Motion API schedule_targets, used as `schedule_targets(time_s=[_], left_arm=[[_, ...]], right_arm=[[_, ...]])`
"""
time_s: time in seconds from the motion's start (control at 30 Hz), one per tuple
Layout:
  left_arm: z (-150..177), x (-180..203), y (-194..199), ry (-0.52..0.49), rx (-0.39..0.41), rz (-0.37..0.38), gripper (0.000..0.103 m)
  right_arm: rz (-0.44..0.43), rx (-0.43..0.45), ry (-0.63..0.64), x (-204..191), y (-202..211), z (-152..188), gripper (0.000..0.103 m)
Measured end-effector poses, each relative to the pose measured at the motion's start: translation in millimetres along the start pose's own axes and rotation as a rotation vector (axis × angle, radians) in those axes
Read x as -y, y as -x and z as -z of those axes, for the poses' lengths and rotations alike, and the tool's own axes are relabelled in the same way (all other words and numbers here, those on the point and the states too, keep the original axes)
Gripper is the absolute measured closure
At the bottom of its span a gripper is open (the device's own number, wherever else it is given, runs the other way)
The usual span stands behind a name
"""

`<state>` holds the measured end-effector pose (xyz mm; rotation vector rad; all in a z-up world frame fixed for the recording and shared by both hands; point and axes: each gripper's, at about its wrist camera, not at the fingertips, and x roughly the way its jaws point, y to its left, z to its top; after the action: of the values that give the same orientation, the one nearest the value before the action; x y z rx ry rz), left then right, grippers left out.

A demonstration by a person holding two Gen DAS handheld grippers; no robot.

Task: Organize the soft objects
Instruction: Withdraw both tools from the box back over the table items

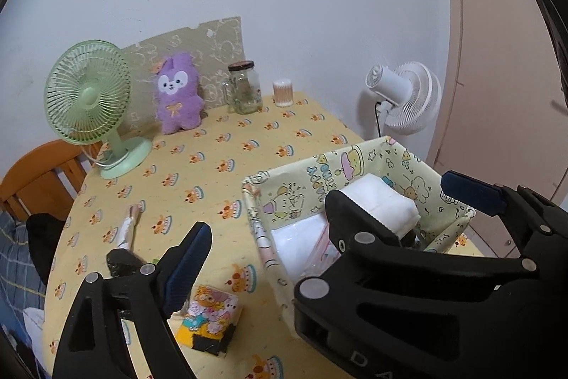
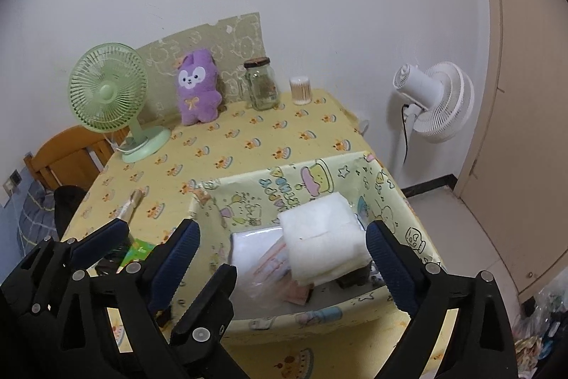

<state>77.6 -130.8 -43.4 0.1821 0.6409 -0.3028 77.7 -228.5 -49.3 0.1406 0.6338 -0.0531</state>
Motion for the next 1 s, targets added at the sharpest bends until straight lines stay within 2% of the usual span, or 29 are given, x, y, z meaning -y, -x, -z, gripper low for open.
schedule_targets(time_s=[0.57,1.0], left_arm=[[11,-33,44,0.056,0.081,-0.015,0.013],[28,-64,51,0.089,0.088,-0.049,0.012]], right_arm=[[-0.005,0.081,0.062,-44,41,3,0.000],[-0.032,0.084,0.088,-77,38,13,0.000]])
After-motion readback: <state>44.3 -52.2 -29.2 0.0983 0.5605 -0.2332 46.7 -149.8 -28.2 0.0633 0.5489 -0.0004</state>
